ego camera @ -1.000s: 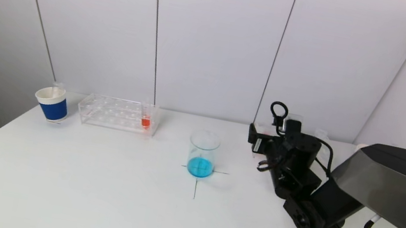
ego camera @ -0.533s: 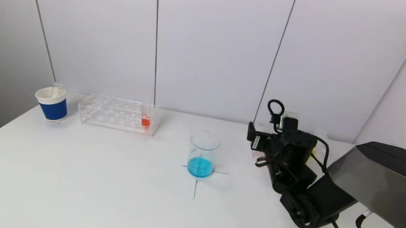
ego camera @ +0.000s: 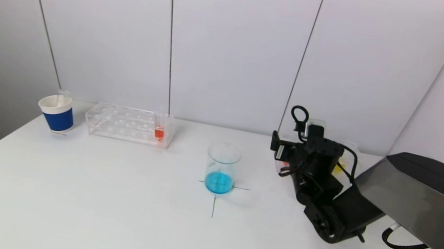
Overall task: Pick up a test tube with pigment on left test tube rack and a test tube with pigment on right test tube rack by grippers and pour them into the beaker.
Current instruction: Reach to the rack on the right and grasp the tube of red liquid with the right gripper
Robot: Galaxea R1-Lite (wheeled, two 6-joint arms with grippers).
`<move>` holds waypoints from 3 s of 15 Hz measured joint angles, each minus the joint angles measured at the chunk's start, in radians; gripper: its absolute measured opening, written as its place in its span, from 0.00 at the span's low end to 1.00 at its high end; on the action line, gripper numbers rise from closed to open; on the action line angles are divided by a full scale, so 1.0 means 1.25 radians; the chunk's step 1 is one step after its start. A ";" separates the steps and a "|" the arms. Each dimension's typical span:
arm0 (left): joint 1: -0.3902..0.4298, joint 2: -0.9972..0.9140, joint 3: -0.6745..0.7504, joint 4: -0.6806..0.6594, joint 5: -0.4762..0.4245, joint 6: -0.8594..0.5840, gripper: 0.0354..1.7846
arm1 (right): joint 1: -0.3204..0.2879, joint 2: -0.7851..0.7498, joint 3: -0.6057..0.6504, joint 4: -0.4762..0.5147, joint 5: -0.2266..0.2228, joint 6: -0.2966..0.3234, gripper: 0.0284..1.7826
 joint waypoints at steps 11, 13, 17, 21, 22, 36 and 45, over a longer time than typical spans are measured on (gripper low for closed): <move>0.000 0.000 0.000 0.000 0.000 0.000 0.99 | -0.011 0.016 -0.042 0.024 0.007 -0.006 0.96; 0.000 0.000 0.000 0.000 0.000 0.000 0.99 | -0.011 0.019 -0.048 0.024 0.007 -0.008 0.96; 0.000 0.000 0.000 0.000 0.000 0.000 0.99 | -0.013 0.027 -0.058 0.023 0.007 -0.016 0.96; 0.000 0.000 0.000 0.000 0.000 0.000 0.99 | -0.017 0.035 -0.067 0.024 0.007 -0.021 0.96; 0.000 0.000 0.000 0.000 0.000 0.000 0.99 | -0.017 0.035 -0.067 0.024 0.007 -0.022 0.96; 0.000 0.000 0.000 0.000 0.000 0.000 0.99 | -0.021 0.042 -0.074 0.024 0.013 -0.027 0.96; 0.000 0.000 0.000 0.000 0.000 0.000 0.99 | -0.025 0.049 -0.084 0.024 0.013 -0.027 0.96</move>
